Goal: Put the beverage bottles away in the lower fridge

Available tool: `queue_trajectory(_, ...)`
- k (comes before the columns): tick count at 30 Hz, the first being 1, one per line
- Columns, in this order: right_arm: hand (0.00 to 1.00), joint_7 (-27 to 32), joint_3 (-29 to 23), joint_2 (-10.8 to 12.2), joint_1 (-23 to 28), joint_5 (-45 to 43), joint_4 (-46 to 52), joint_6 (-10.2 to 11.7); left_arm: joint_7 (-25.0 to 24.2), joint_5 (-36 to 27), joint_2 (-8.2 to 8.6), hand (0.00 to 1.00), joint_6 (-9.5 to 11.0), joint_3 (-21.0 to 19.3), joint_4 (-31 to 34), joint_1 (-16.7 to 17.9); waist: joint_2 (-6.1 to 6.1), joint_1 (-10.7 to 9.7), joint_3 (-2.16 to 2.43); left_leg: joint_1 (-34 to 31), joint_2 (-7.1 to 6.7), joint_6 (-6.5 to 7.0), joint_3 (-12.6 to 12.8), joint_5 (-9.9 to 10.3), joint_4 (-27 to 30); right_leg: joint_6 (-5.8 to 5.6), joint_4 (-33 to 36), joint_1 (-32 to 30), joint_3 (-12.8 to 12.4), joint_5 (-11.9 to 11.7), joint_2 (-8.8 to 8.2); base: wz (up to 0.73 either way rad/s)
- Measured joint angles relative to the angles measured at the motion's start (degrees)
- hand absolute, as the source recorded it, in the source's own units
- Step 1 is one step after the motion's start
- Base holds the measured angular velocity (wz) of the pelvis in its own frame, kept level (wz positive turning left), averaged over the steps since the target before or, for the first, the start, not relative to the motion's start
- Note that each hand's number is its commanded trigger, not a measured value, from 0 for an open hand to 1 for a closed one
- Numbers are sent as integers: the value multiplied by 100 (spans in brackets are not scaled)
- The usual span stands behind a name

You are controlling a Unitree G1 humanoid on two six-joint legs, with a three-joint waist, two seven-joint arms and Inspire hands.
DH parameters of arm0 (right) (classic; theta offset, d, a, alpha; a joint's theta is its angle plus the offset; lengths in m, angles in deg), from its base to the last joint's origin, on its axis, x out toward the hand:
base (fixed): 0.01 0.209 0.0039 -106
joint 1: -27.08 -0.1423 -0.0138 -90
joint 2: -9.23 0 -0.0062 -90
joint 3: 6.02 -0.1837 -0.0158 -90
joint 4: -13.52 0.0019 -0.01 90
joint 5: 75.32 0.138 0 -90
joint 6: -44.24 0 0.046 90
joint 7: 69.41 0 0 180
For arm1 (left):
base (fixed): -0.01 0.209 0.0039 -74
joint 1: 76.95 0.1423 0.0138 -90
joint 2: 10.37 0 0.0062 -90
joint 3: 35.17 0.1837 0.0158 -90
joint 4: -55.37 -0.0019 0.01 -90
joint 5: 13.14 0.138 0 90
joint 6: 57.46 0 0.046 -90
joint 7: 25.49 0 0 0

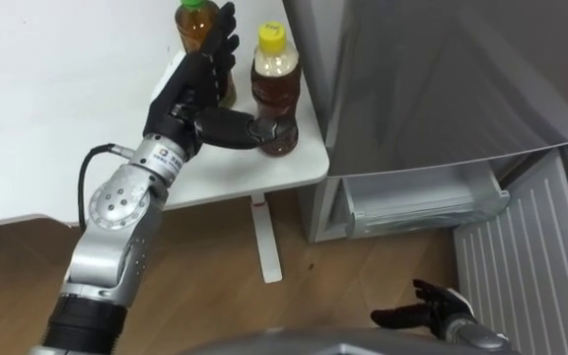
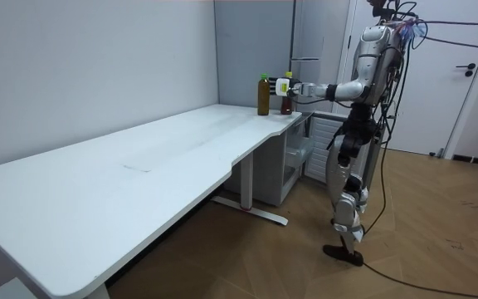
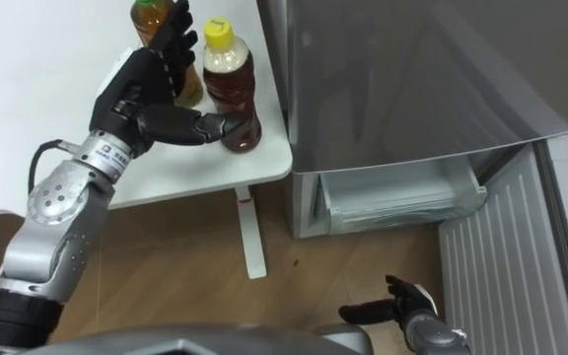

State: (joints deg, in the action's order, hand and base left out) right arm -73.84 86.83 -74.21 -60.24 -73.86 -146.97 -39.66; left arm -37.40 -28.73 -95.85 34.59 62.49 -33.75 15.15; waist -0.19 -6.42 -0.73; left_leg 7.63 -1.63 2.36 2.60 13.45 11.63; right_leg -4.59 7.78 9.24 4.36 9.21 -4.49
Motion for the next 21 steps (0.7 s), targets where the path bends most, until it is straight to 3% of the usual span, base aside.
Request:
queue_trajectory(8, 0, -11, -33, 0, 64, -2, 134, -114, -12, 1, 5, 0, -94, -55, -47, -19, -13, -85, 1, -6, -1, 0, -2, 0, 4, 2, 0, -1, -3, -2, 0, 0)
queue_trajectory(14, 0, 7, -29, -1, 56, 0, 182, -126, -25, -28, 1, 0, -167, -68, -278, -321, -33, -131, -15, -8, -2, 0, 13, 0, 4, 3, 0, -22, -43, -2, 1, -1)
queue_trajectory(21, 0, 59, -28, -1, 78, -1, 252, -203, -128, -38, 1, 0, -229, -66, -284, -410, -40, -143, -14, -21, -1, 0, 28, 0, -4, 3, 2, -51, -42, -2, 2, 0)
